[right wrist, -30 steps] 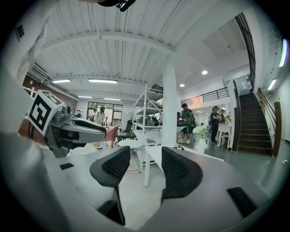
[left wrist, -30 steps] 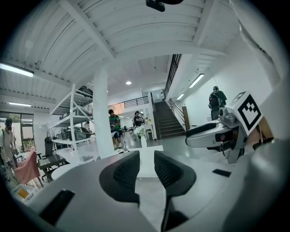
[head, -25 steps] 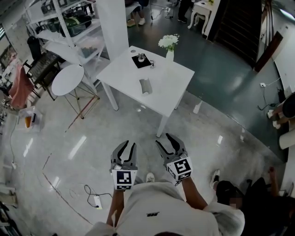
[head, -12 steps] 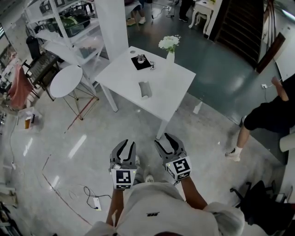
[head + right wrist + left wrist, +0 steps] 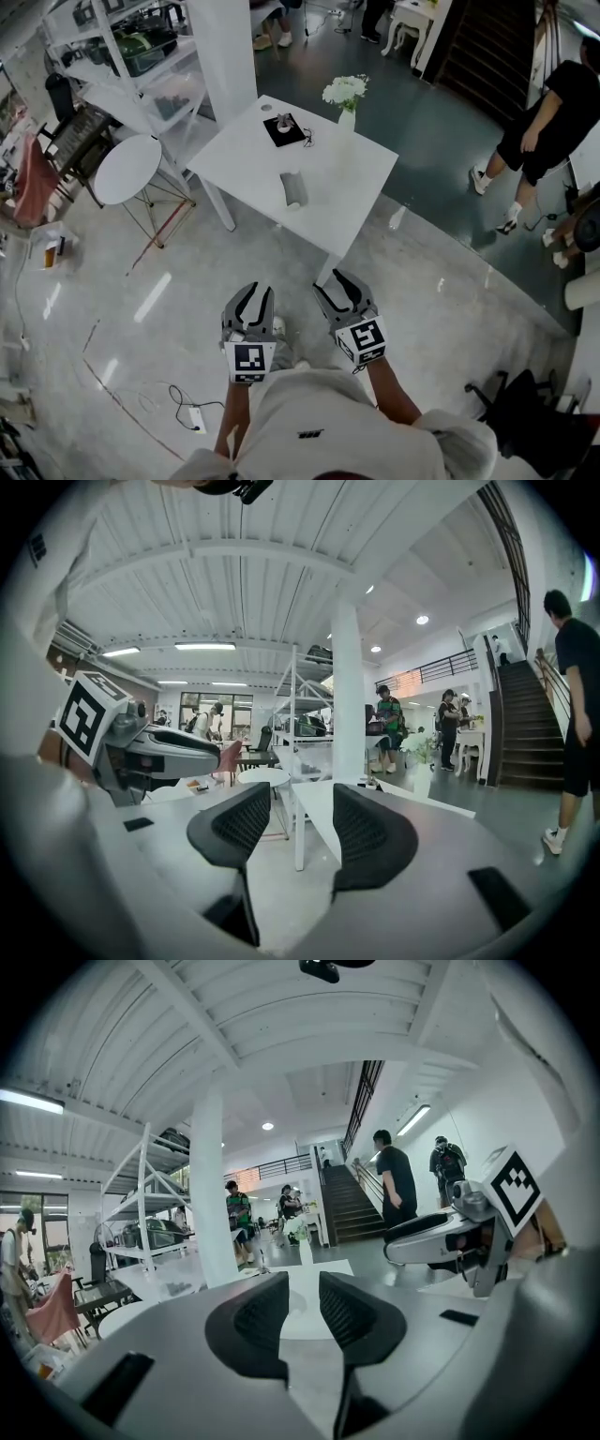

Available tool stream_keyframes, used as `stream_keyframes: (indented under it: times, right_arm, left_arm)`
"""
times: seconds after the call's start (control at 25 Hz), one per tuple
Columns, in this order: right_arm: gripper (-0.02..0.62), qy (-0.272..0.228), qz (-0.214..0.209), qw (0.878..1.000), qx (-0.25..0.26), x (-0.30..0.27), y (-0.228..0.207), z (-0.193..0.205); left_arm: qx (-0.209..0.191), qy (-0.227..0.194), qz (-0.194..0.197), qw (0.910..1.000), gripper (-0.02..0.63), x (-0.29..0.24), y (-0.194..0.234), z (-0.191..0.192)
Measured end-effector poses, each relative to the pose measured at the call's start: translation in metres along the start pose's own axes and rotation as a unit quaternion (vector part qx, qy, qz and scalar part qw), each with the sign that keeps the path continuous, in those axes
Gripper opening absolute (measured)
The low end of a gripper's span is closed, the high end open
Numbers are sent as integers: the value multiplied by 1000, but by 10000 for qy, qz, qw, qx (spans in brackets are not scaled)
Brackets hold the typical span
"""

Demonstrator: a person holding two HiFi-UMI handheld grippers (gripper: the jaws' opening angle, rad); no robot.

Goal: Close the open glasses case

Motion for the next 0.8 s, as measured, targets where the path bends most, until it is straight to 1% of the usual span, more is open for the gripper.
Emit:
stream_keyframes:
  times: [0.24, 0.48, 0.8]
  right_arm:
    - [210, 70, 95, 9999, -17, -28, -9, -9]
    - [209, 123, 276, 9995, -40, -59, -23, -15]
    - [207, 172, 413, 9990, -59, -111, -32, -25]
  left_arm:
    - [-4, 43, 113, 9999, 115, -24, 23, -9]
    - [-52, 19, 327, 9994, 115, -56, 46, -18]
    - [-80, 16, 515, 9986, 115, -96, 88, -29]
Point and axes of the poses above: the fingertips, and each gripper's own axes: x backward along the fingers, y to its left, z out of its underside, the point moved 6 cm from there along x, backward along the fingers, and after that the axes turned 12 degrees about x, right-handed, at the moved point
